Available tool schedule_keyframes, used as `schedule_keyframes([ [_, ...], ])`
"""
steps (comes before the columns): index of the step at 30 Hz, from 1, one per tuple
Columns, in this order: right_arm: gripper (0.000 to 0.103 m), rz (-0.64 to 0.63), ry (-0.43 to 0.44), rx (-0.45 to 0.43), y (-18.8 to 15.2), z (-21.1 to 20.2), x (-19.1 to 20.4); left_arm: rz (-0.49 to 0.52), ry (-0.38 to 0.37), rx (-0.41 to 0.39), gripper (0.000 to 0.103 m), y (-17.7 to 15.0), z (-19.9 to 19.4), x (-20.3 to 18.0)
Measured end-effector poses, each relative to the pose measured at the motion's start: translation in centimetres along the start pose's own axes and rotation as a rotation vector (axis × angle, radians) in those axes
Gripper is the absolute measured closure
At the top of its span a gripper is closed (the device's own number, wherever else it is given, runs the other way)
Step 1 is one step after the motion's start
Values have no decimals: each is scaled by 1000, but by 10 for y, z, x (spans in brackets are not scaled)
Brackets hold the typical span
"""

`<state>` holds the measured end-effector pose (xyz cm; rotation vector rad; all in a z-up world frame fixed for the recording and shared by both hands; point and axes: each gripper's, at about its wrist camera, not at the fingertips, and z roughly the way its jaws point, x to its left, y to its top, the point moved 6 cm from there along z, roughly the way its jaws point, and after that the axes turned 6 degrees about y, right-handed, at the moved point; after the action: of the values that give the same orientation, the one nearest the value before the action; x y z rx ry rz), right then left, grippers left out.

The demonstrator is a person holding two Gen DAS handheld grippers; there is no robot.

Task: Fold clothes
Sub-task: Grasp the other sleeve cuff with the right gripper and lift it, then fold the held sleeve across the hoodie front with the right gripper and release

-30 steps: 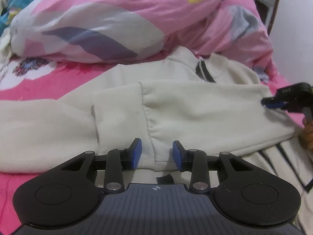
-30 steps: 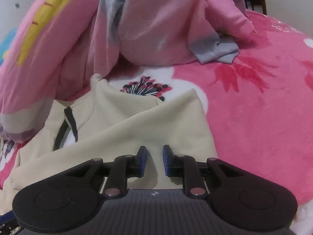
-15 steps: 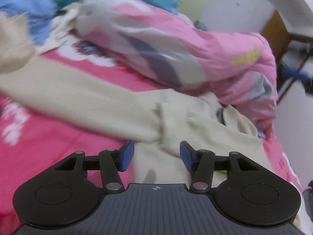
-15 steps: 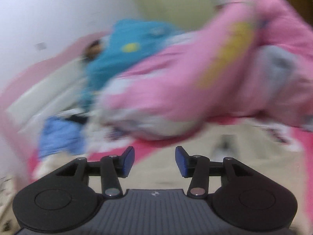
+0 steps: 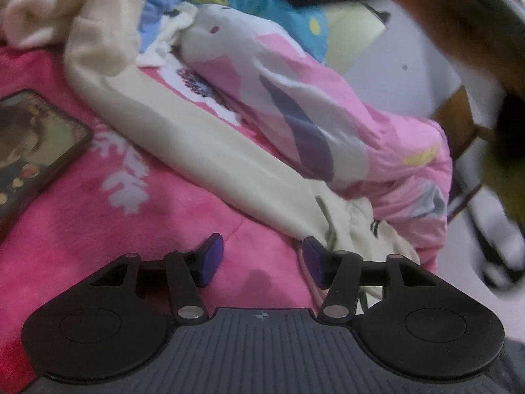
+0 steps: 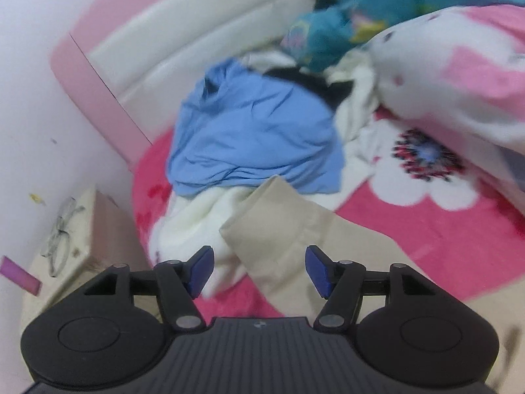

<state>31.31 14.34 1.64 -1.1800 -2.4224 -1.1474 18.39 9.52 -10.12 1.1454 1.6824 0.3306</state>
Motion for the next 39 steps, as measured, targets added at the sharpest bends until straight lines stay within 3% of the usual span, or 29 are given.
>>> schedule_keyframes([
  [5,38,32,-23,74,9,60,7,102,28,-8,41,-6,3,-11],
  [7,33,33,-16,126,11,81,12,119,31,-8,40,-7,4,-13],
  [11,34,-10,-53,170,4,104,20,127,32,-12,40,-7,3,-14],
  [14,51,-35,-33,134,1,99,23,124,31,-14,40,-8,2,-13],
  [16,71,-35,-18,115,0,92,21,127,33,-14,39,-8,3,-12],
  [19,87,-25,-23,76,3,78,14,131,34,-16,39,-8,2,-12],
  [28,90,11,-49,-98,15,5,-23,145,38,-25,38,-10,4,-12],
  [34,91,22,-84,-263,20,-96,-44,140,33,-27,38,-10,3,-9],
  [39,91,4,-169,-409,7,-199,-62,139,30,-21,38,-8,1,-12],
])
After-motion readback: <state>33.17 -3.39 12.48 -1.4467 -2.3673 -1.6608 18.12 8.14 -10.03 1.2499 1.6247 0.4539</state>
